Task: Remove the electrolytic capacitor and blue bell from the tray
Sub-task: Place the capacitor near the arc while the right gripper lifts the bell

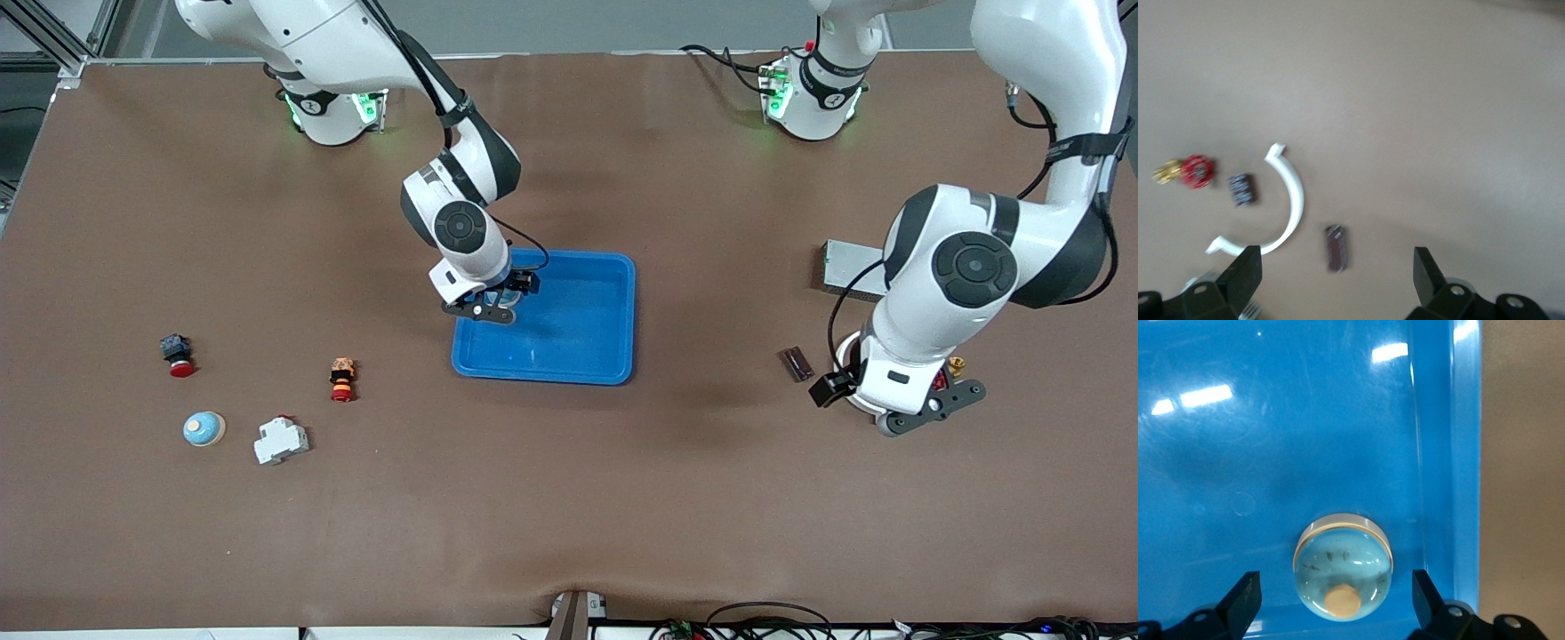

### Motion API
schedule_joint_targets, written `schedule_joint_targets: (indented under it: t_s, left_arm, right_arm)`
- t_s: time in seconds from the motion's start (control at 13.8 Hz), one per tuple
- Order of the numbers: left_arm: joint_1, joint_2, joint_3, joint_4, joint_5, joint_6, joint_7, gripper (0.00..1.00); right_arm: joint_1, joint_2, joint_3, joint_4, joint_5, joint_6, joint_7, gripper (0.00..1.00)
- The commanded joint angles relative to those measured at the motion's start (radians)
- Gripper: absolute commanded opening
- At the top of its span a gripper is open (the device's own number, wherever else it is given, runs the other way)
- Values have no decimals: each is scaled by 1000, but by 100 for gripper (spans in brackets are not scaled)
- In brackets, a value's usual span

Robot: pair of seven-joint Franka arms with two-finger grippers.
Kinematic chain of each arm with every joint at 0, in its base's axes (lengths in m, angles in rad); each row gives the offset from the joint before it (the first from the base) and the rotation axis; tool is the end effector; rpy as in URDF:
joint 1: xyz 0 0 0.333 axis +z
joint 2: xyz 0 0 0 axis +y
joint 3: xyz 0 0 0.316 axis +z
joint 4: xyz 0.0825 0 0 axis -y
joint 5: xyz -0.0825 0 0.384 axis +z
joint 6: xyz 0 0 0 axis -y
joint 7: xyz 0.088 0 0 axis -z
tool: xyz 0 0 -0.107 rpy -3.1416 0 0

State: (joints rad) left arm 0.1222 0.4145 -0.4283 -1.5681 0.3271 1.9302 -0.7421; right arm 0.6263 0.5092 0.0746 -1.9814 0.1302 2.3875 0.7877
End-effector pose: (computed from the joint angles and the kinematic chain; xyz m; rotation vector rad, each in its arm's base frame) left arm 0.6539 -0.1447 0.4204 -2.9703 -0.5246 -0.0896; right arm 0.4592 0.3880 0.1986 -3.0981 0.3014 0.2459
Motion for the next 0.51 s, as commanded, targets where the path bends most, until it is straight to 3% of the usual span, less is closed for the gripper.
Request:
schedule_joint_targets:
  t_s: [0.0,0.44]
  left_arm:
    - [8,0,-33,155,-17,-221,84,100]
    - [50,-112,-30,165,-82,-318,176,100]
  right_arm:
    - [9,-20,-6,-30,11,41,7,100]
    - [6,-2,-7,-28,11,48,13,100]
